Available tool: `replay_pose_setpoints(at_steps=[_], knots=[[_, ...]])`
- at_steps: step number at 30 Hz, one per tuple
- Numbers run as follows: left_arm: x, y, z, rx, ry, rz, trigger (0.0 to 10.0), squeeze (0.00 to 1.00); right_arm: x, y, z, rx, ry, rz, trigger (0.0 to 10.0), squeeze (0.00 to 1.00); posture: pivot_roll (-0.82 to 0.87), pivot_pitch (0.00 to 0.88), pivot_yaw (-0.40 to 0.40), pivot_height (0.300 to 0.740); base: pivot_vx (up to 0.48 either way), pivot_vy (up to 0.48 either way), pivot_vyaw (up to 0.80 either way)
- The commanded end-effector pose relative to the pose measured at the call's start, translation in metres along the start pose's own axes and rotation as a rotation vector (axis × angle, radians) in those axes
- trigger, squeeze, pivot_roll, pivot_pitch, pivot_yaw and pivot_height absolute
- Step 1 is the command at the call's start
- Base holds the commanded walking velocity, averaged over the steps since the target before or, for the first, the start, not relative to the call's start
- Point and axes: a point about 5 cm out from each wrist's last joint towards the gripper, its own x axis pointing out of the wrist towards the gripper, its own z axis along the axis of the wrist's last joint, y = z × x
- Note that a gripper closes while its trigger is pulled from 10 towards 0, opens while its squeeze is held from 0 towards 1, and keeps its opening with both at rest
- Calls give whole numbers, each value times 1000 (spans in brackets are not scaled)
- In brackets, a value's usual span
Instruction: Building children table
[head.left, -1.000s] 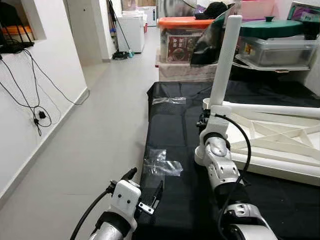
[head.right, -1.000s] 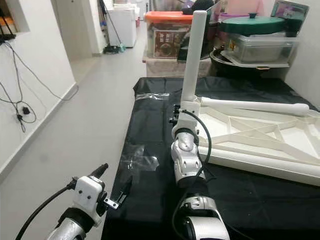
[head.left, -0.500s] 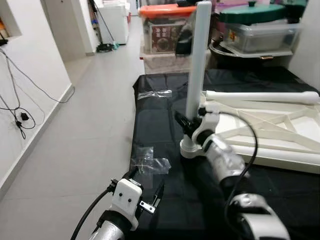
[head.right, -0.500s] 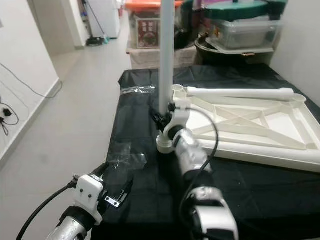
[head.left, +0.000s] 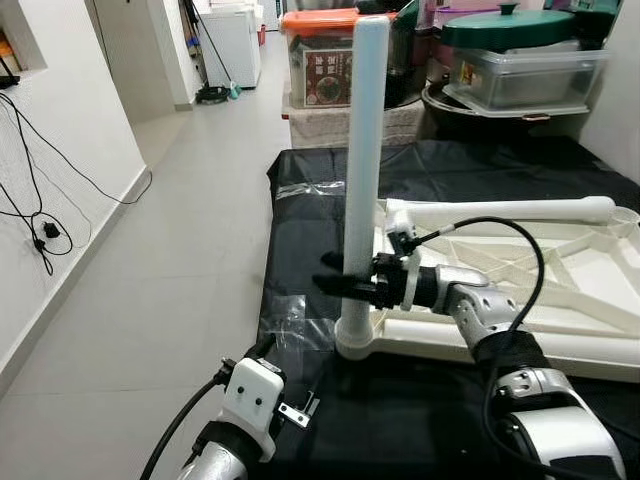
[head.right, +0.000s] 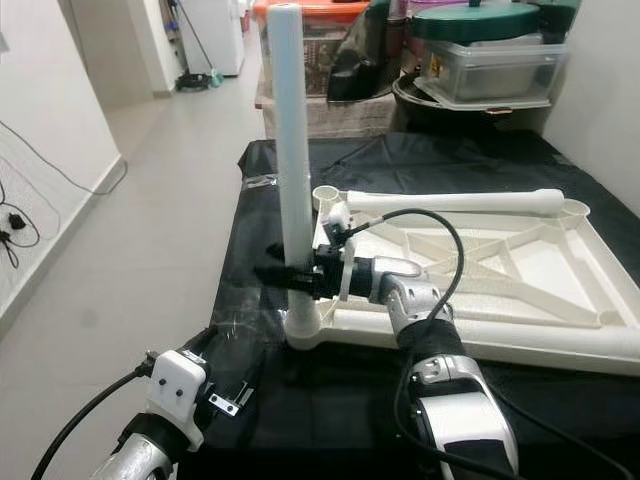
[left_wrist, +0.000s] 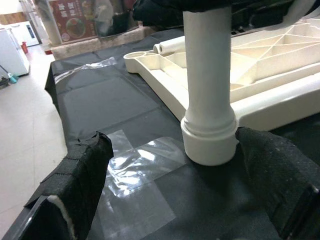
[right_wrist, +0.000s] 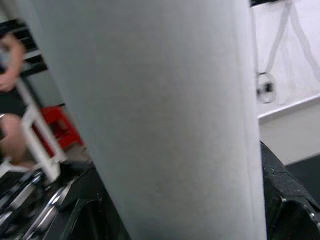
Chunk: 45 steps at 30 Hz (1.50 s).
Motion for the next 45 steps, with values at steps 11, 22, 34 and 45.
replay_pose_setpoints(at_steps=[11, 22, 34, 45], knots=[[-1, 2, -3, -4, 15, 11, 10000, 0, 1, 5, -2, 36, -4, 138, 0, 0, -22, 0, 14, 740, 0, 0, 0], [-2, 1, -4, -10, 21, 7, 10000, 0, 12, -23, -15, -30, -126, -633, 0, 0, -26, 0, 32, 740, 0, 0, 0], [-2, 2, -4, -10, 20, 9, 10000, 0, -32, -23, -37, 87, -155, -1600, 0, 0, -32, 0, 25, 740, 0, 0, 0], [-1, 2, -4, -13, 20, 11, 10000, 0, -3, -21, -19, 24, -269, -1512, 10000, 0, -33, 0, 20, 740, 0, 0, 0]])
